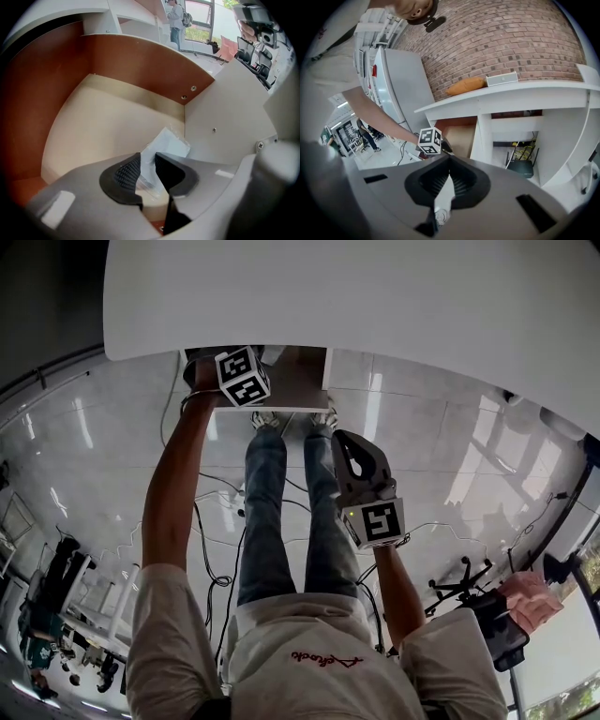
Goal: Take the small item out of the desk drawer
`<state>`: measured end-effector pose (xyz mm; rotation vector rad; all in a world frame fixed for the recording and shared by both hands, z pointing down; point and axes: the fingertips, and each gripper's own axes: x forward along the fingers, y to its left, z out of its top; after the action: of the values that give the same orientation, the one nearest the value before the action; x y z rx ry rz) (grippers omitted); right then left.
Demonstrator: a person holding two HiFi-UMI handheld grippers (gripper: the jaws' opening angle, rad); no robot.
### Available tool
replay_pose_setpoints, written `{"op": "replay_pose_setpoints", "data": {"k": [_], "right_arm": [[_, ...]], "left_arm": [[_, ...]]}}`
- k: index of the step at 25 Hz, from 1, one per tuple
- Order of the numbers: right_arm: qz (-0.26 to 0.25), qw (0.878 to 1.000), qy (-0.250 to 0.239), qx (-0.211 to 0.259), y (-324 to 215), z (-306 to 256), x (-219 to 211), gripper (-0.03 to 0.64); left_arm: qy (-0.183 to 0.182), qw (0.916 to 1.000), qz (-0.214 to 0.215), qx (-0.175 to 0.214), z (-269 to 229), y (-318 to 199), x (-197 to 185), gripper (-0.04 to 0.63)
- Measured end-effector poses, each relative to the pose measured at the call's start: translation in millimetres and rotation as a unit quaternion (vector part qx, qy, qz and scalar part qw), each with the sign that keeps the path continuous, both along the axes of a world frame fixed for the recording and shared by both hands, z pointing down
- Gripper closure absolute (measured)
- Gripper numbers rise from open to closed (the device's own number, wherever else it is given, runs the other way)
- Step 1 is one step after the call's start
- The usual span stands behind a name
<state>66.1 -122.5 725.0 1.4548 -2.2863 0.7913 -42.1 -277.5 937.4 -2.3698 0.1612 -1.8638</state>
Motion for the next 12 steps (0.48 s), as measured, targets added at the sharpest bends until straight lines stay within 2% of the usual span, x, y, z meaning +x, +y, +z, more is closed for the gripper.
{"op": "replay_pose_setpoints", "data": {"k": [5, 12], "right_arm": [[0.004, 1.0, 0.005, -0.002, -2.6, 1.4, 5.8, 0.604], [0.004, 1.0, 0.004, -0.001, -1.2, 2.7, 3.8, 0.604]], "left_arm": [[0.006, 0.9999, 0.003, 0.009, -3.2, 0.3, 2.6, 0.573], [0.019, 0.9997, -0.007, 0.012, -8.3, 0.6, 4.7, 0.586]]}}
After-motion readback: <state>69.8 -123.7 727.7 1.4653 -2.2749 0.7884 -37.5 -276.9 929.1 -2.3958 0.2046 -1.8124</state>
